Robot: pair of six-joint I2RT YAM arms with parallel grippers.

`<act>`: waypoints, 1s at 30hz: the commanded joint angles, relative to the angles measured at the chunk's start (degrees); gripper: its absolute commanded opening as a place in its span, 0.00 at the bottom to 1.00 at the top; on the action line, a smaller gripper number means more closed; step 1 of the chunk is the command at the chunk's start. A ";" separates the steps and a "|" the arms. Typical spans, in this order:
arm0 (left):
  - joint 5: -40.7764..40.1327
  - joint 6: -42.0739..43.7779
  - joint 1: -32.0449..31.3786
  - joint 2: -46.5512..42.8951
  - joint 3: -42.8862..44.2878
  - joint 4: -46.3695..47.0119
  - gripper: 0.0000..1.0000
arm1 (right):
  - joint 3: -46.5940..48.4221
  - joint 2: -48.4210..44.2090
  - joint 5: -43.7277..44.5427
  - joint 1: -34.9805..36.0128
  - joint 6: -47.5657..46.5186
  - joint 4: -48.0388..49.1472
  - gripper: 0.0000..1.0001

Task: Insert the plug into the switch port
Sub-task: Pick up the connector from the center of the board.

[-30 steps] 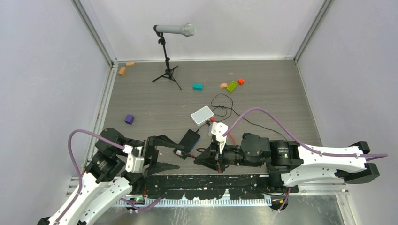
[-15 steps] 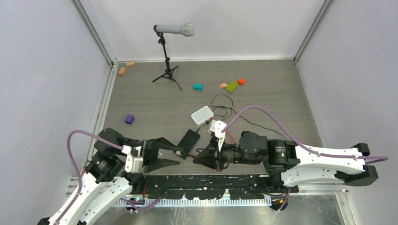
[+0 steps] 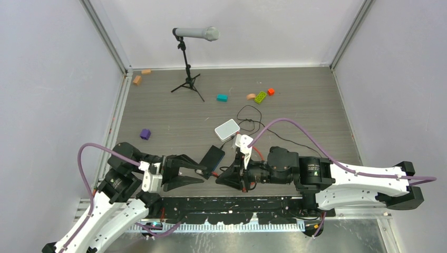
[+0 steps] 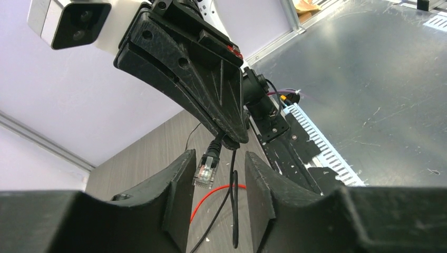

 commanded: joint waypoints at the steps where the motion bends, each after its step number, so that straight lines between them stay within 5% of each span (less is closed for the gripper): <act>1: 1.99 -1.88 -0.11 0.88 2.20 4.02 0.37 | 0.62 0.03 -1.01 -0.19 0.72 3.86 0.00; 8: 1.22 -2.31 -0.17 0.93 2.55 3.37 0.24 | 0.59 -0.16 -0.76 -0.42 0.60 4.00 0.01; 12: 1.41 -2.32 -0.16 2.29 3.77 1.53 0.00 | 0.44 -0.86 -0.57 -0.67 0.16 3.91 0.04; 18: 1.69 -6.68 -0.18 4.95 5.13 1.02 0.00 | -1.87 -4.30 -3.19 -0.64 -10.93 4.19 0.36; 22: -0.67 -14.87 -0.15 6.41 2.83 6.91 0.00 | -9.25 -7.99 1.95 -0.62 -23.28 13.95 0.50; 30: -6.33 -36.81 -0.16 4.84 -8.22 31.02 0.00 | -15.21 -6.91 3.34 -0.60 -40.93 26.66 0.58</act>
